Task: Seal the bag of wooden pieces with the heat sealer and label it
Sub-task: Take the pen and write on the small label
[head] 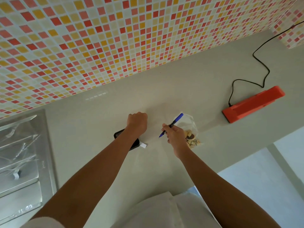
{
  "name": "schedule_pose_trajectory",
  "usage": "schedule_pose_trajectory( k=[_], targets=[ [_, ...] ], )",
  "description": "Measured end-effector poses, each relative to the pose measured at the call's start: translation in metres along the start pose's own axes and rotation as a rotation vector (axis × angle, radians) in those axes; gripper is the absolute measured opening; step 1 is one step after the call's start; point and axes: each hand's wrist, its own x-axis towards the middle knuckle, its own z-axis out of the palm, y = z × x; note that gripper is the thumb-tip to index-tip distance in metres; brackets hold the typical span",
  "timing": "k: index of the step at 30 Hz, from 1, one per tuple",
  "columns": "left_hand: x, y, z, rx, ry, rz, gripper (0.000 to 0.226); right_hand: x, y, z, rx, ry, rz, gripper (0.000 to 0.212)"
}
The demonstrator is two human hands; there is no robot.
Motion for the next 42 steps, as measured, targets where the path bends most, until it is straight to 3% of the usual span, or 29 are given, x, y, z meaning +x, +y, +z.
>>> schedule_pose_trajectory(
  k=[4,10,15,20,28,33,37,42],
  targets=[
    [-0.003,-0.009,-0.002,-0.083,0.035,-0.006,0.021,0.003,0.006,0.003,-0.048,-0.008,-0.008,0.029],
    [-0.049,-0.002,-0.003,-0.411,0.362,0.009,0.015,0.003,0.017,0.008,0.033,-0.010,-0.035,0.037],
    [-0.084,0.028,0.022,-0.369,0.236,0.061,0.019,0.005,0.026,0.008,0.043,0.122,-0.057,0.038],
    [-0.093,0.040,0.054,-0.214,0.076,-0.004,0.017,0.000,0.027,0.004,0.042,0.128,-0.065,0.036],
    [-0.104,0.041,0.064,-0.127,0.052,-0.060,0.045,-0.007,0.031,-0.003,0.002,0.096,-0.080,0.037],
    [-0.109,0.039,0.069,-0.141,0.077,-0.079,0.048,-0.012,0.032,0.006,-0.054,0.024,-0.097,0.026],
    [-0.108,0.038,0.069,-0.151,0.086,-0.059,0.048,-0.011,0.036,0.016,-0.050,0.069,-0.116,0.034],
    [-0.100,0.032,0.077,-0.113,0.108,-0.055,0.053,-0.014,0.035,0.027,0.009,0.112,-0.149,0.025]
  ],
)
